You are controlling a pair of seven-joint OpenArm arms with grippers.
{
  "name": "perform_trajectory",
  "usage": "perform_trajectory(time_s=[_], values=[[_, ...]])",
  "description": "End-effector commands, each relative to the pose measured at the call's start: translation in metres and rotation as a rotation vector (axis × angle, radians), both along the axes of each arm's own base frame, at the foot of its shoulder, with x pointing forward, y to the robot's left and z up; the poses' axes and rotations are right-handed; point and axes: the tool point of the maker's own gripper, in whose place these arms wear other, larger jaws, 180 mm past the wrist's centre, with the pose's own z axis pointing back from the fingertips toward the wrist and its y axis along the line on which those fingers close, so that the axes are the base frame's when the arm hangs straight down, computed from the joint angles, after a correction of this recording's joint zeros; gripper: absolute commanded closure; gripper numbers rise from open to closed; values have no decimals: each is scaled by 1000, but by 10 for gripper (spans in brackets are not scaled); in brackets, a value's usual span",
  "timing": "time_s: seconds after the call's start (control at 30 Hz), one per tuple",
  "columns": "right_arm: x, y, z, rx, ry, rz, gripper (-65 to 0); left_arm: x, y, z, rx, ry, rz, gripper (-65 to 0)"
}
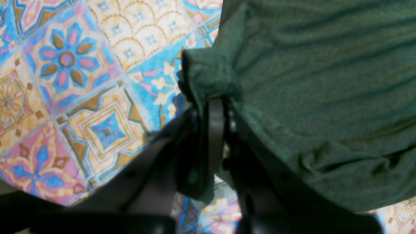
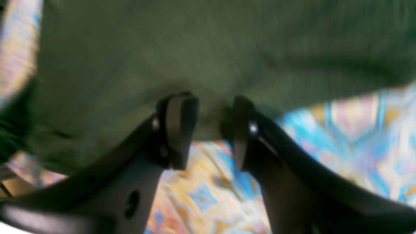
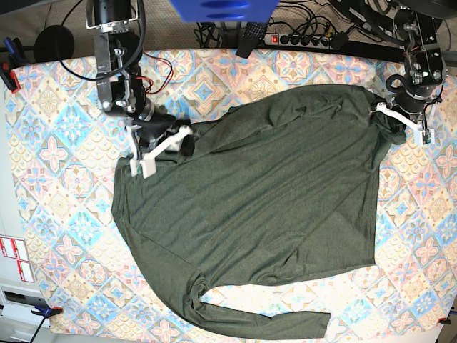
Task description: Fold the T-shirt properly
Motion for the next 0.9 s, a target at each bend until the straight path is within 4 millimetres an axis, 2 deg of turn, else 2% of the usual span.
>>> perform_trajectory(time_s=[0.0, 0.2, 0.57, 0.73, 0.87], values=[[17, -2, 13, 5, -62, -6, -222, 4, 4, 10, 21, -29, -7, 0], [25, -7, -2, -3, -24, -18, -222, 4, 4, 10, 21, -29, -10, 0], [49, -13, -10, -12, -9, -32, -223, 4, 4, 10, 21, -27, -10, 0], [54, -16, -17, -15, 1, -45, -223, 4, 4, 10, 21, -27, -10, 0], [49, -20, -33, -20, 25, -66, -224, 4, 4, 10, 21, -27, -10, 0]])
